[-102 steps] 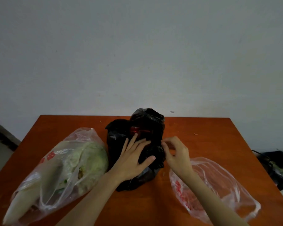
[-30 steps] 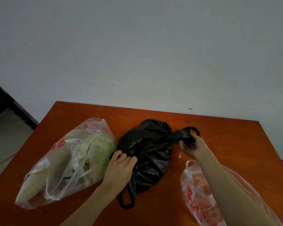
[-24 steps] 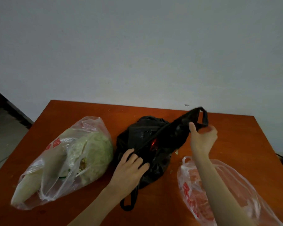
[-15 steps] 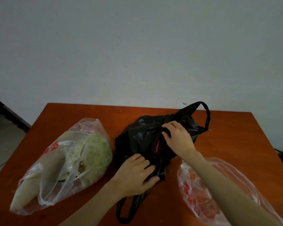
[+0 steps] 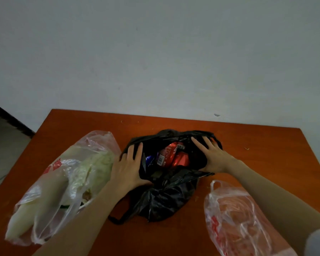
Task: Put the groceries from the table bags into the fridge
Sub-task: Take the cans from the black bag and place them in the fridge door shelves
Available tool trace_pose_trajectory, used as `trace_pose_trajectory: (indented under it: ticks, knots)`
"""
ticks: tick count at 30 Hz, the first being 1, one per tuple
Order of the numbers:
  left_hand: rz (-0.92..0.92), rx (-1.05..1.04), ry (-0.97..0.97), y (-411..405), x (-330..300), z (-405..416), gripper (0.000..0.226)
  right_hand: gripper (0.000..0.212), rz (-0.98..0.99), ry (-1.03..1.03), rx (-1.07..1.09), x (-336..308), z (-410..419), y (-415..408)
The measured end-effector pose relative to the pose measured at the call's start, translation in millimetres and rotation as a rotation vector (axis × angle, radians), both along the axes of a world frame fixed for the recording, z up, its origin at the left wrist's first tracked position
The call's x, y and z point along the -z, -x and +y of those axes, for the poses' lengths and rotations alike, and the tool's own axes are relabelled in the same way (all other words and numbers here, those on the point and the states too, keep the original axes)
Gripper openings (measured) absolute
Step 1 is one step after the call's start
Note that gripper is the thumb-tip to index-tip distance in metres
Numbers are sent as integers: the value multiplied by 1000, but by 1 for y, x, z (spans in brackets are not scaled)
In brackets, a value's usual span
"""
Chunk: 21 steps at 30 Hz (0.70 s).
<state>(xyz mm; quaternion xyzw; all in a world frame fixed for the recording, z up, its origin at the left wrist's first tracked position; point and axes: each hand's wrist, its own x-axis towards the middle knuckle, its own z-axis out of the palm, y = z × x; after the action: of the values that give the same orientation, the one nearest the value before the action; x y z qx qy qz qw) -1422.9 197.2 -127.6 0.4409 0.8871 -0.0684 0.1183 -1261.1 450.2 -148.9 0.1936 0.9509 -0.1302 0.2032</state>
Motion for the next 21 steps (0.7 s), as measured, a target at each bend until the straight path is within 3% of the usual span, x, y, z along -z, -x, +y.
trace_pose_trajectory:
  ticks: [5,8,11,14,17,21]
  knots:
    - [-70,36,169,0,16,6,125,120,-72,212,110,31,-3,4]
    - [-93,94,244,-22,22,2,115,121,-20,272,137,39,-14,0]
    - [14,228,56,-42,28,-14,97,89,126,153,173,32,-34,-10]
    - [100,452,-92,-56,39,-30,64,43,546,27,49,29,-67,-22]
    - [16,522,-144,-68,41,-39,52,51,572,136,-74,35,-107,-31]
    - [-122,439,-145,-74,46,-57,54,73,498,171,27,54,-125,-59]
